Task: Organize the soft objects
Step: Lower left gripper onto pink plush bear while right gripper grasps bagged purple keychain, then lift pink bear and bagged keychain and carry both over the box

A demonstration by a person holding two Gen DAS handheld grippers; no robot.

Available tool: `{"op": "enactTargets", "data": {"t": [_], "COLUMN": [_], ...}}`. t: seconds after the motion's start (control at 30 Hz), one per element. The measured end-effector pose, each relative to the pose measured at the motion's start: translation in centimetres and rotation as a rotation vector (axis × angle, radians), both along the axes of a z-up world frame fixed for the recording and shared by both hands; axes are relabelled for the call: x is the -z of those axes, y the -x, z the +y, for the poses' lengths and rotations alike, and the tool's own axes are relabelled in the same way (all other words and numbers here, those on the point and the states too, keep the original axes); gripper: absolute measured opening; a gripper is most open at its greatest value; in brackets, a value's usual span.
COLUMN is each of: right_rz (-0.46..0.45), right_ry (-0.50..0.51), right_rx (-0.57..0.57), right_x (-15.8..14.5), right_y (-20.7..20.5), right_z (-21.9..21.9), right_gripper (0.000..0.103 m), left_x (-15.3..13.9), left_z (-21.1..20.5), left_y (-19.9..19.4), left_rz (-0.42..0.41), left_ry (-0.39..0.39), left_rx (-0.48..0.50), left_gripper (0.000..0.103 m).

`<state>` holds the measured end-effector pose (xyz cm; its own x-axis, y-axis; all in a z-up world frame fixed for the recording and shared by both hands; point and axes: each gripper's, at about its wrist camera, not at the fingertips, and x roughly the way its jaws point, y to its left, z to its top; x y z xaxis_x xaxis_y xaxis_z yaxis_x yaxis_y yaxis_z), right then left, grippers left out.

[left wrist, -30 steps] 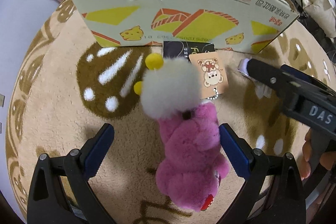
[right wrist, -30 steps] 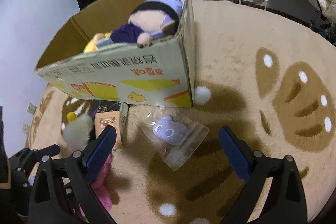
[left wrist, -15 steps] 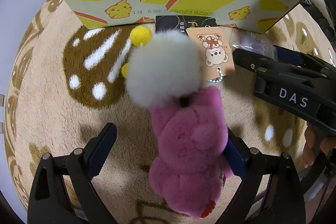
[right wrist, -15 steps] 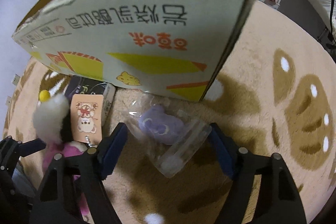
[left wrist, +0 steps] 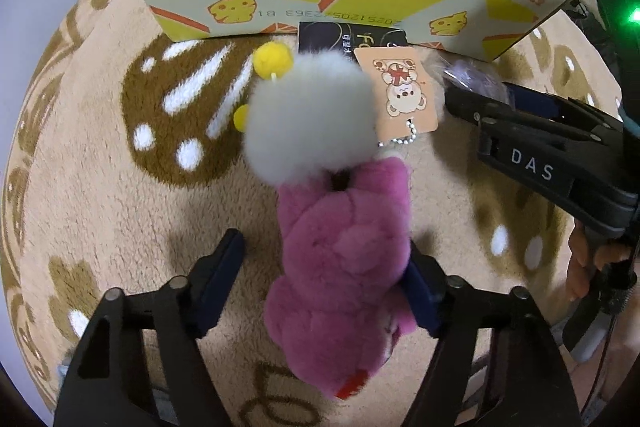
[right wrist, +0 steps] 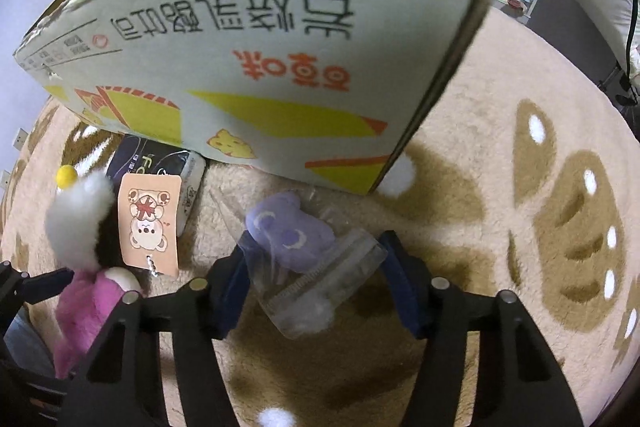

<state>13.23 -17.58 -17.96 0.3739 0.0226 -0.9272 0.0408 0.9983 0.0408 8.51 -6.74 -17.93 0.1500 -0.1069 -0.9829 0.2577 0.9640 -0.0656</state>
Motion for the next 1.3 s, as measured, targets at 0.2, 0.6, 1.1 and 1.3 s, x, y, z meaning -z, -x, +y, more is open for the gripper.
{"op": "enactTargets", "data": {"t": [0.2, 0.6, 1.1, 1.3], "right_rz": [-0.011, -0.021, -0.021, -0.026], "right_ry": [0.018, -0.073, -0.076, -0.017], "right_rx": [-0.036, -0.065, -0.018, -0.053], "right_x": [-0.3, -0.6, 0.1, 0.7], "right_y": [1.5, 1.6, 0.7, 2.5], "right_z": [-0.4, 1.0, 0.4, 2.3], "right_gripper": [0.062, 0.078, 0.05, 0.047], "left_x": [-1.5, -2.1, -3.3, -4.0], "left_z": [1.0, 2.3, 3.7, 4.7], "left_y": [1.4, 0.8, -0.1, -0.7], "left_rz": [-0.016, -0.026, -0.058, -0.095], "left_ry": [-0.002, -0.03, -0.058, -0.064], "left_rx": [0.023, -0.012, -0.038, -0.067], "left_gripper": [0.046, 0.045, 0.044, 0.044]}}
